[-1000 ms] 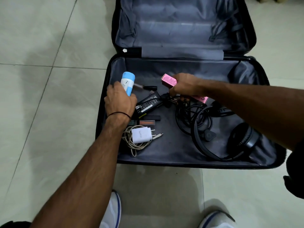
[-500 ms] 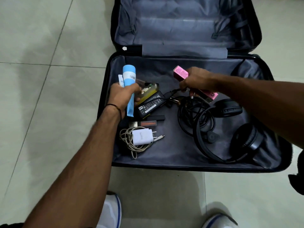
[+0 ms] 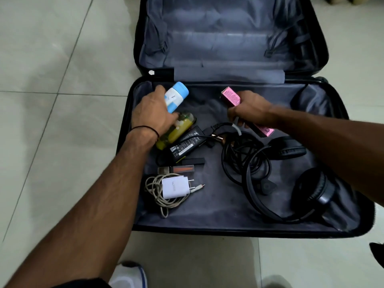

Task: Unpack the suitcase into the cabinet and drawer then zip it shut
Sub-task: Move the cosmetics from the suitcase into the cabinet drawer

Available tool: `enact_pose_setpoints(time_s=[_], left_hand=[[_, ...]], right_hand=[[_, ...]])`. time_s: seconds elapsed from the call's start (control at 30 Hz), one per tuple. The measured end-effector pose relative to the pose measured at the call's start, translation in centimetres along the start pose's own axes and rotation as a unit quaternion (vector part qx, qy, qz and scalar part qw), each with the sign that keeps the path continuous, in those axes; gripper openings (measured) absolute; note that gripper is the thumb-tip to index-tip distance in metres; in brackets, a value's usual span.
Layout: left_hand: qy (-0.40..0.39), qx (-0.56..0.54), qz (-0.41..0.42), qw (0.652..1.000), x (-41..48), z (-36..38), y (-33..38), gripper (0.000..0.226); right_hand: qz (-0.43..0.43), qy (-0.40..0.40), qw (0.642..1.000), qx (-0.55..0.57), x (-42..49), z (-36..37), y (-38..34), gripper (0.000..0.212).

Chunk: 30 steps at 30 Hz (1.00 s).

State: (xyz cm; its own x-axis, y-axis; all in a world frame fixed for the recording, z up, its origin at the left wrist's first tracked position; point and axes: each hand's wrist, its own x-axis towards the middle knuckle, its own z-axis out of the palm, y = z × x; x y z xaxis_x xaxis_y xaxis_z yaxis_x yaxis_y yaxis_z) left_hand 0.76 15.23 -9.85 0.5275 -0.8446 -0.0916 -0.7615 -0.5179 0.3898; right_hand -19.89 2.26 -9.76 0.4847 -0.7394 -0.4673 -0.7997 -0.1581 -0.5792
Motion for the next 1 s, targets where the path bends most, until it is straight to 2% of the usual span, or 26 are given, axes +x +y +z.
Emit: enact_pose_setpoints(time_s=[0.13, 0.3, 0.4, 0.47, 0.6, 0.77, 0.9, 1.0], left_hand=[[-0.028, 0.021, 0.006, 0.999, 1.2, 0.6, 0.0, 0.051], [-0.046, 0.025, 0.027, 0.998, 2.5, 0.9, -0.5, 0.040], [-0.061, -0.018, -0.018, 0.998, 2.8, 1.1, -0.6, 0.038], [-0.020, -0.083, -0.075, 0.994, 2.1, 1.1, -0.9, 0.041], [0.066, -0.211, -0.193, 0.956, -1.5, 1.3, -1.7, 0.041], [0.107, -0.389, -0.293, 0.867, -5.0, 3.3, -2.8, 0.042], [0.101, -0.403, -0.286, 0.864, -6.3, 3.5, -3.3, 0.026], [0.079, -0.411, -0.275, 0.865, -6.3, 3.0, -3.3, 0.022]], right_hand=[[-0.013, 0.009, 1.000, -0.012, 0.7, 0.6, -0.5, 0.018], [-0.045, 0.014, 0.996, -0.074, 1.4, 0.9, -0.7, 0.018], [-0.066, 0.021, 0.992, -0.102, 1.7, 1.2, -0.9, 0.022], [-0.090, 0.031, 0.990, -0.099, 2.1, 1.3, -1.7, 0.028], [-0.155, 0.006, 0.983, -0.098, 3.5, 2.0, -4.5, 0.026], [-0.214, -0.038, 0.966, -0.141, 6.2, 5.9, -9.0, 0.031], [-0.247, -0.069, 0.923, -0.286, 7.3, 9.0, -11.4, 0.052], [-0.294, -0.072, 0.890, -0.340, 7.5, 10.1, -12.2, 0.049]])
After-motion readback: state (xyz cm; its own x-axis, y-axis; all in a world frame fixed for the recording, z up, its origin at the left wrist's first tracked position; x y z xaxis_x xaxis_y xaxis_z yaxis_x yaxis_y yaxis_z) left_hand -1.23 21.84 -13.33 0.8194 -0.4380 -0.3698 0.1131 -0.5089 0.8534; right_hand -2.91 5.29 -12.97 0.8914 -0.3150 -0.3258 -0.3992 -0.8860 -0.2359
